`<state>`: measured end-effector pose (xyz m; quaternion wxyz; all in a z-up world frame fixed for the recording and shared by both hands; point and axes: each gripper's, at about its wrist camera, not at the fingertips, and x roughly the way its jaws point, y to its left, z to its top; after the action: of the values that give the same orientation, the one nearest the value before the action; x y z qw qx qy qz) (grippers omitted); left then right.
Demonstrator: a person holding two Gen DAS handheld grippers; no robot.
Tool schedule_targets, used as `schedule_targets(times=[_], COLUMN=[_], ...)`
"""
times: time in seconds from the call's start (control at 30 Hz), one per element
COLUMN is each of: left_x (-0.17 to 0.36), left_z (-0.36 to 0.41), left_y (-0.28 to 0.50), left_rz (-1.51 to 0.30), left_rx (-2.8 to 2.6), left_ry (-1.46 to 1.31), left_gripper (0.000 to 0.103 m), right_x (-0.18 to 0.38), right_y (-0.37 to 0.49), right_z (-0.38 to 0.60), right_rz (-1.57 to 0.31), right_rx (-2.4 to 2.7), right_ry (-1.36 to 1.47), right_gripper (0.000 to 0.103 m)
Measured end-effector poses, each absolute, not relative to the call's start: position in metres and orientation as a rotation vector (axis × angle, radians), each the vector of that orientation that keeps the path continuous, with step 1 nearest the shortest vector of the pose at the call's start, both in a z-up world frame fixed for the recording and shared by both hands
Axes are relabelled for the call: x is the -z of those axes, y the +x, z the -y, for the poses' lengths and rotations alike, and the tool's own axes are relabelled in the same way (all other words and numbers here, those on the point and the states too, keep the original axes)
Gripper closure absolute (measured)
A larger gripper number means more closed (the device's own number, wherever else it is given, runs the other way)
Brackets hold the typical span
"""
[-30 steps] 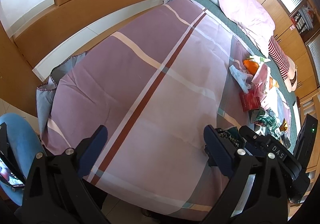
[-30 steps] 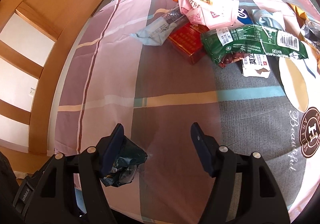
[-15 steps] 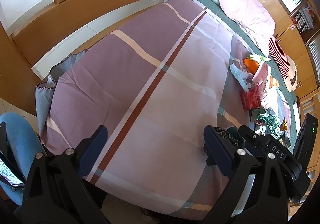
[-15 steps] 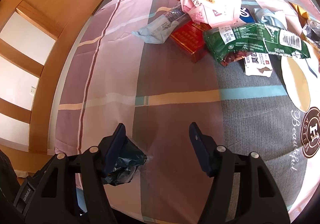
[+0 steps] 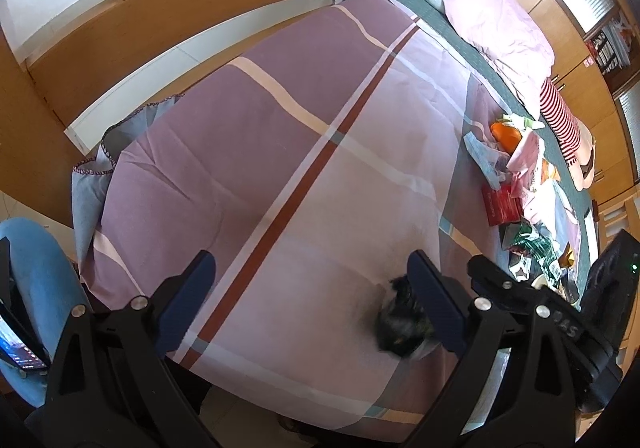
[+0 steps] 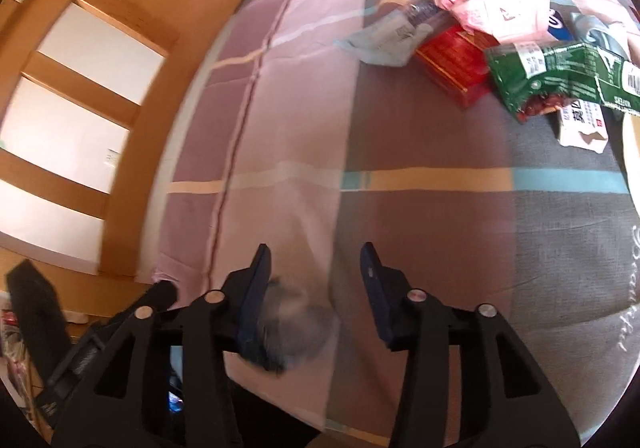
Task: Collect trash
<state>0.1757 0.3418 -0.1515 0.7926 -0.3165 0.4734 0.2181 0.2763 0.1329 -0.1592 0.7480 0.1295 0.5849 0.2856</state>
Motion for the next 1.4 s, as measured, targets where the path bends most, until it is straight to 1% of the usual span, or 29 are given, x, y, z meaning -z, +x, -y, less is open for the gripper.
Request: schedule_targets(times=[0.1,0.17,0.33,0.57,0.9,1.0,1.17,1.3,1.4], left_x=[0.153,0.155,0.157,0.16,0.16,0.16,0.151,0.158,0.172], left_z=[-0.343,-0.342,-0.339,-0.337,-0.334,-0.337,-0.33,-0.307,-0.274], left_y=[0.175,0.176,0.177,0.179,0.181,0.18,0.185,0.21,0.24], left_rz=[-1.024,-1.031,-1.039,-1.051,-1.056,-1.049,-0.988,-1.012,-1.069], left_rx=[-0.471,-0.47,-0.462,-0.451,-0.444,-0.436,-0.333,-0.189,-0.123], left_ry=[-0.684,-0.683,-0.678,-0.675,-0.674,-0.693,-0.708,-0.686,-0.539], left_gripper=[0.007,0.007,0.007,0.007,0.007,0.007,0.007,0.007,0.007], right_x=[0.148,0.142,0.14,0.148,0.153,0.147,0.124,0.125,0.126], right_y=[0.278,0.28,0.289,0.294,0.296,0.298,0.299,0.306,0.317], right_z=[-0.124,-0.114,-0.091,-0.075,-0.077,-0.067,-0.04,-0.031,-0.03], right_rz=[-1.214,-1.17,-1.138,-1.166,-1.184,-1.14,-0.991,-0.974,-0.968], right_rx=[-0.597,-0.55,-0.446,-0.351,-0.339,-0.313,-0.181,-0.124,-0.097], right_ry=[0.311,0.33,0.405,0.452,0.445,0.466,0.454,0.442,0.424], right_gripper=[0.048,0.04,0.036,0.035,0.035,0.035,0.035,0.035,0.035])
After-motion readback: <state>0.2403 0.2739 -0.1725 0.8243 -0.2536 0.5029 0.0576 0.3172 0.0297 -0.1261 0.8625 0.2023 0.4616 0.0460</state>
